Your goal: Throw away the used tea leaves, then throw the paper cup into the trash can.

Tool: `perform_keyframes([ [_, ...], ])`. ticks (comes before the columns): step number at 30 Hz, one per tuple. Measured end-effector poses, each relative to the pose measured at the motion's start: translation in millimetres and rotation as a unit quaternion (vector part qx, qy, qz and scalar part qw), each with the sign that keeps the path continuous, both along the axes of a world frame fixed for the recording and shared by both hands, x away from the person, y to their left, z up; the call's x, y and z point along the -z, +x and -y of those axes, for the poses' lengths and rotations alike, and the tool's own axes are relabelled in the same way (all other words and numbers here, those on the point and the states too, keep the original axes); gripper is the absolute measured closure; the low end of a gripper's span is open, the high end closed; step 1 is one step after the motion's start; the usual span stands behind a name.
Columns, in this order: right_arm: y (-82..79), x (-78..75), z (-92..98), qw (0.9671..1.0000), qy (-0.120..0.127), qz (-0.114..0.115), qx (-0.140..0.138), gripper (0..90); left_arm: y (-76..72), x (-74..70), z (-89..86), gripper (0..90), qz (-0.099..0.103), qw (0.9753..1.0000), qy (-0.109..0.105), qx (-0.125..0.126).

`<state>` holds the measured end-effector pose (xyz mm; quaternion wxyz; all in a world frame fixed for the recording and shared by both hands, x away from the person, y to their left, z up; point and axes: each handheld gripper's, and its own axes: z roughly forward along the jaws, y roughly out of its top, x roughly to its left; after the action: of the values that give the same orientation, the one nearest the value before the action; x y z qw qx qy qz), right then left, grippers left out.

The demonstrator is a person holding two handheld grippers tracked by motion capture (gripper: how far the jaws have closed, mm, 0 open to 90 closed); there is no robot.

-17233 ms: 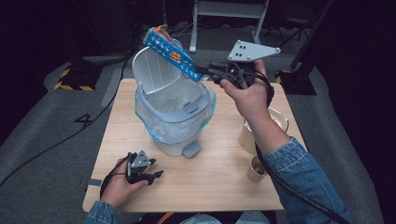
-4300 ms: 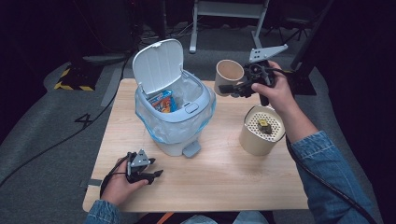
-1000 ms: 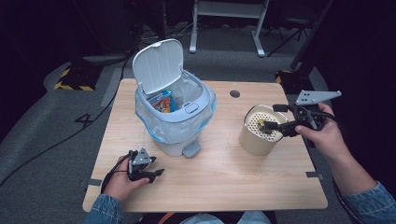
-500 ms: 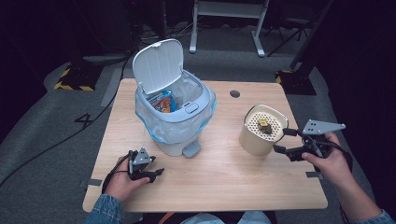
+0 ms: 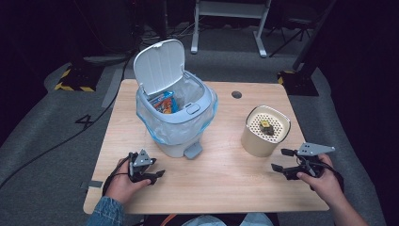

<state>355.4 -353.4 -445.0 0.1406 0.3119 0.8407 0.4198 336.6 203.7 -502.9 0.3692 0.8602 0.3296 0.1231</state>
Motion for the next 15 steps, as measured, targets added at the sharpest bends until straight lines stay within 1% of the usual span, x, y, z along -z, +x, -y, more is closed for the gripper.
perform_keyframes([
  [4,-3.3,21.9,2.0,0.9999,-0.007,-0.014,0.007,20.9,-0.5,0.2,0.4,39.7,0.0,1.0,-0.001,-0.002],
  [6,-4.6,30.6,2.6,0.9997,-0.006,-0.019,0.013,20.9,-0.8,0.5,0.5,39.7,0.0,1.0,-0.002,-0.003],
  [9,-6.4,44.3,2.8,0.9994,-0.014,-0.025,0.021,20.9,-1.0,0.4,0.8,39.7,0.001,1.0,0.001,-0.003],
  [11,-7.3,51.3,2.1,0.9992,-0.023,-0.025,0.02,20.9,-1.2,0.0,1.3,40.4,0.003,1.0,0.003,-0.004],
  [14,-8.5,58.2,-0.7,0.9988,-0.044,-0.011,0.017,20.0,-1.1,-0.7,1.7,40.4,0.003,1.0,0.003,-0.005],
  [15,-8.6,58.8,-1.6,0.9989,-0.041,-0.014,0.017,20.5,-1.3,-1.0,1.7,40.6,0.003,1.0,0.003,-0.005],
])
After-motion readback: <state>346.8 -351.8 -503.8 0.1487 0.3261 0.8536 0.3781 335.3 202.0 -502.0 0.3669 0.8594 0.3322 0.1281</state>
